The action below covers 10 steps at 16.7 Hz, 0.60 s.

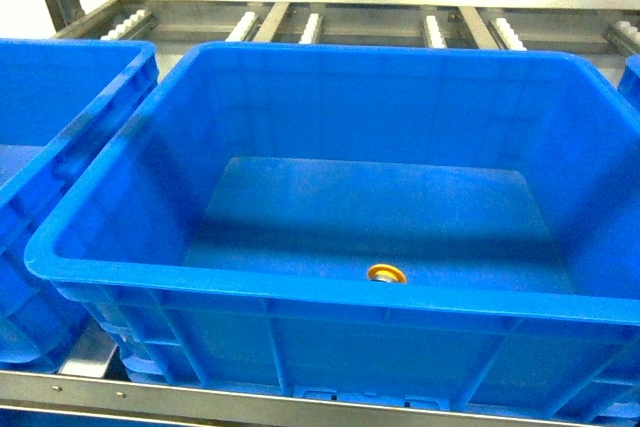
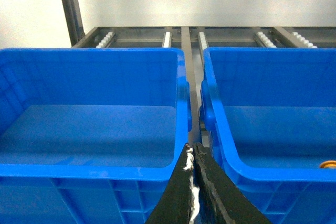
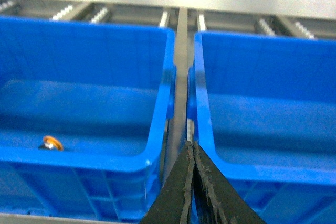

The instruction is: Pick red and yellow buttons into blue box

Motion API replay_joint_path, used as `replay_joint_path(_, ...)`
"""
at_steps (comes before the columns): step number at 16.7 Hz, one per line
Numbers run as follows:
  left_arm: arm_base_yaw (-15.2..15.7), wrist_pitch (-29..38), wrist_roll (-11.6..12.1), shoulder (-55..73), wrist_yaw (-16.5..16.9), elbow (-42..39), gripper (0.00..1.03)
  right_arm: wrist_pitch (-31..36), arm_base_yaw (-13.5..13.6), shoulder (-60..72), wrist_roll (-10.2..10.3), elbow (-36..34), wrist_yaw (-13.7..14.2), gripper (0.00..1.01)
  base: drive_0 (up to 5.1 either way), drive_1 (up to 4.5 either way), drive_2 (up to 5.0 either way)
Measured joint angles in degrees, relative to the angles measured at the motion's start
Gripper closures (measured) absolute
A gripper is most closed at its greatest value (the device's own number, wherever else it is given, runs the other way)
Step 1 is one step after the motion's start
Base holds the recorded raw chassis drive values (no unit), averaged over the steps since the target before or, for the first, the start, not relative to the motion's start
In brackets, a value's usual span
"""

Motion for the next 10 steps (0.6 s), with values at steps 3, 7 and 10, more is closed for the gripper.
replay_joint_path(3, 0.0, -0.3, 0.0, 0.0, 0.0, 0.0, 1.01, 0.2, 0.0, -1.4, 0.0, 0.0, 0.0, 0.99, 0.0, 0.0, 0.0)
replay_joint_path(7, 0.0, -0.3, 0.0, 0.0, 0.0, 0.0, 1.01, 0.4, 0.0, -1.5, 0.0, 0.0, 0.0, 0.99, 0.0, 0.0, 0.0)
replay_joint_path(10, 0.0, -0.3, -0.1, 0.0, 0.0, 0.0, 0.88, 0.4, 0.0, -1.5, 0.0, 0.0, 0.0, 0.97, 0.0, 0.0, 0.0)
